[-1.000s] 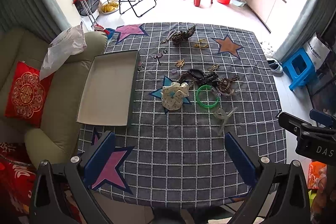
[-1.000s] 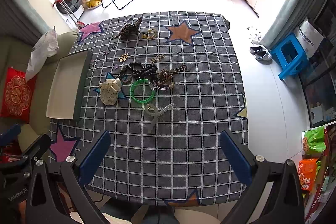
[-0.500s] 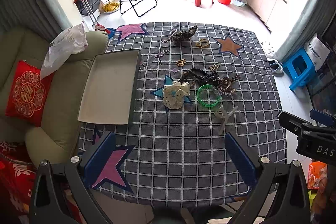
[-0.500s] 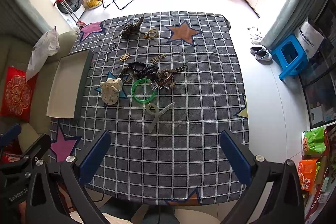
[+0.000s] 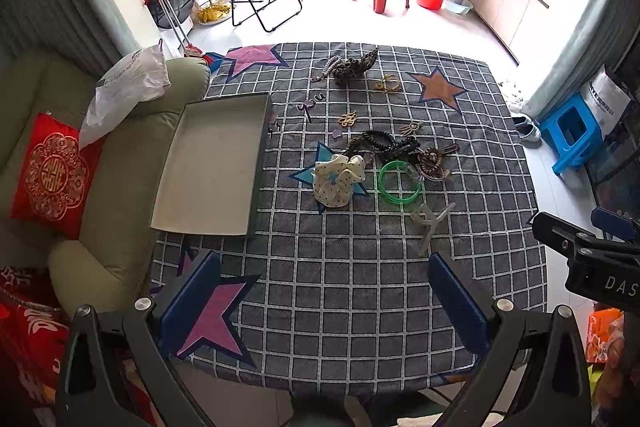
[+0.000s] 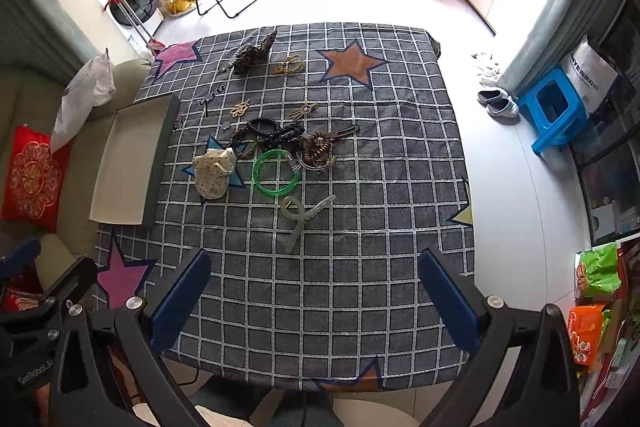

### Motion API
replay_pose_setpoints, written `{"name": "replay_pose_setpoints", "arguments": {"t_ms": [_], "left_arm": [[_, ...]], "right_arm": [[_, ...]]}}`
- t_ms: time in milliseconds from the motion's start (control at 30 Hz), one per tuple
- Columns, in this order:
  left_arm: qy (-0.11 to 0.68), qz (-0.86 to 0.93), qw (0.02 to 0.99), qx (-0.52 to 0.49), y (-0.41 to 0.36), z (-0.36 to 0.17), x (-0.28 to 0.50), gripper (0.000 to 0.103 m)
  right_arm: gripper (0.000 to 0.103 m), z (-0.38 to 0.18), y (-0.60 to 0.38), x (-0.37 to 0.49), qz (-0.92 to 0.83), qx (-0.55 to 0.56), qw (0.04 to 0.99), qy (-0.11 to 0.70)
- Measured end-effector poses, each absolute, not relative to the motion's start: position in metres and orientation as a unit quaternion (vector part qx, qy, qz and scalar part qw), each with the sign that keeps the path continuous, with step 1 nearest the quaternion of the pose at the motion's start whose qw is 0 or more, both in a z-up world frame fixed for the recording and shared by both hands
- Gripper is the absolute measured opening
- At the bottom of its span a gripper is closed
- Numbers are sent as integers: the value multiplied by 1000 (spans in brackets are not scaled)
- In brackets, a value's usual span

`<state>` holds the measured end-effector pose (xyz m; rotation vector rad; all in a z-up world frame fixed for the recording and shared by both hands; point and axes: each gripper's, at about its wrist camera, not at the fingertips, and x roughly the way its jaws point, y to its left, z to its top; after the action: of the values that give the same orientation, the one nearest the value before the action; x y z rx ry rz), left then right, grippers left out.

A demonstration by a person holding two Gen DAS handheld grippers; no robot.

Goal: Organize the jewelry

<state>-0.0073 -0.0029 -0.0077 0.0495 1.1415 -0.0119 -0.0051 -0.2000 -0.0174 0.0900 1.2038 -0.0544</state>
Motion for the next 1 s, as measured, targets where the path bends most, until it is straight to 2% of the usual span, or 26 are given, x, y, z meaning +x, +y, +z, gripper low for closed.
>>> {"name": "replay_pose_setpoints", "arguments": {"t_ms": [1000], "left_arm": [[542, -2, 840, 23, 1, -8, -12, 103]], "right_arm": [[103, -20, -200, -5, -25, 43, 822, 568]]}}
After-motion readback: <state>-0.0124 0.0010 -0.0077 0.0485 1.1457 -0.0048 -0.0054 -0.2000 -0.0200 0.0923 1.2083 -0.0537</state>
